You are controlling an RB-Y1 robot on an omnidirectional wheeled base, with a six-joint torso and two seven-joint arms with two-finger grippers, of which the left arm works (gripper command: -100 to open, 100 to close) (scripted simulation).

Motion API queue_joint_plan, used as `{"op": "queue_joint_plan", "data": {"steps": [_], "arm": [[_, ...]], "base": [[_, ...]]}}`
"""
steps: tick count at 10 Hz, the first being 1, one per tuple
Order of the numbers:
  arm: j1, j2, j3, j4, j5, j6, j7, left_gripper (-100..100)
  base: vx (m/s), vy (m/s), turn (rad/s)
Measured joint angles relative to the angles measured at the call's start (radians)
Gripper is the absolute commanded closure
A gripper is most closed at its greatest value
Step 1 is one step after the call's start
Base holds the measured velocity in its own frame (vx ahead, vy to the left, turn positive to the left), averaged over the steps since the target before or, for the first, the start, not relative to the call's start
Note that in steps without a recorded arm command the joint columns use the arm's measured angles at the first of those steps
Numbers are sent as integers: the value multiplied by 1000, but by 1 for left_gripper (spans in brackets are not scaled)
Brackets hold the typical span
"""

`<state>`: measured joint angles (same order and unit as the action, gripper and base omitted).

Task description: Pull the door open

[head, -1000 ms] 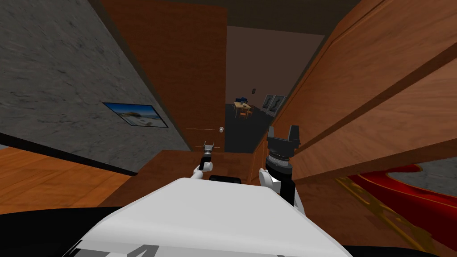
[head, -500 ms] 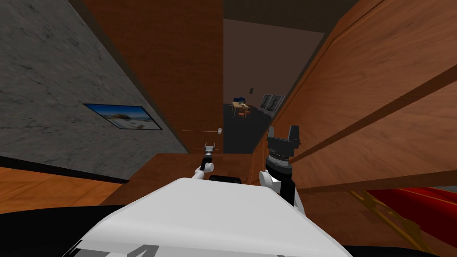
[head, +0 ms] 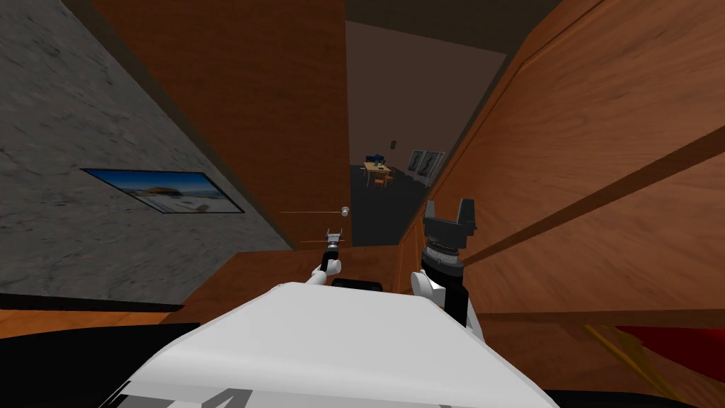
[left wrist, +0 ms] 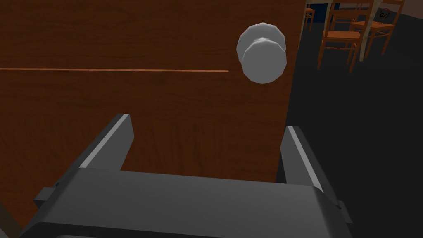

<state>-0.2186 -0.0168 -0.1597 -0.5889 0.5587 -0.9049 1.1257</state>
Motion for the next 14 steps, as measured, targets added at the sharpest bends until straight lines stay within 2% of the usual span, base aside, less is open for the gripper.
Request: {"op": "queue_joint_plan", "data": {"steps": [4, 6, 8, 9, 11, 12, 13, 14], "arm": [[-32, -18, -8, 79, 25, -22, 44, -100], [-43, -23, -10, 101, 32, -28, 59, -100], [-40, 0, -11, 98, 33, -26, 61, -100], [-46, 12, -11, 114, 33, -33, 65, -100], [-9, 49, -8, 40, 34, 1, 42, -100], [-21, 57, -8, 59, 34, -4, 47, -100], [-40, 59, -9, 98, 34, -20, 59, -100], [-30, 74, -7, 81, 34, -15, 54, -100]], "base": [[108, 7, -107], [-13, 4, 96], [-160, 22, 190], [-151, -4, 185], [-112, -22, 97], [-22, -14, -14], [-36, -25, 157], [-50, -32, 163]]}}
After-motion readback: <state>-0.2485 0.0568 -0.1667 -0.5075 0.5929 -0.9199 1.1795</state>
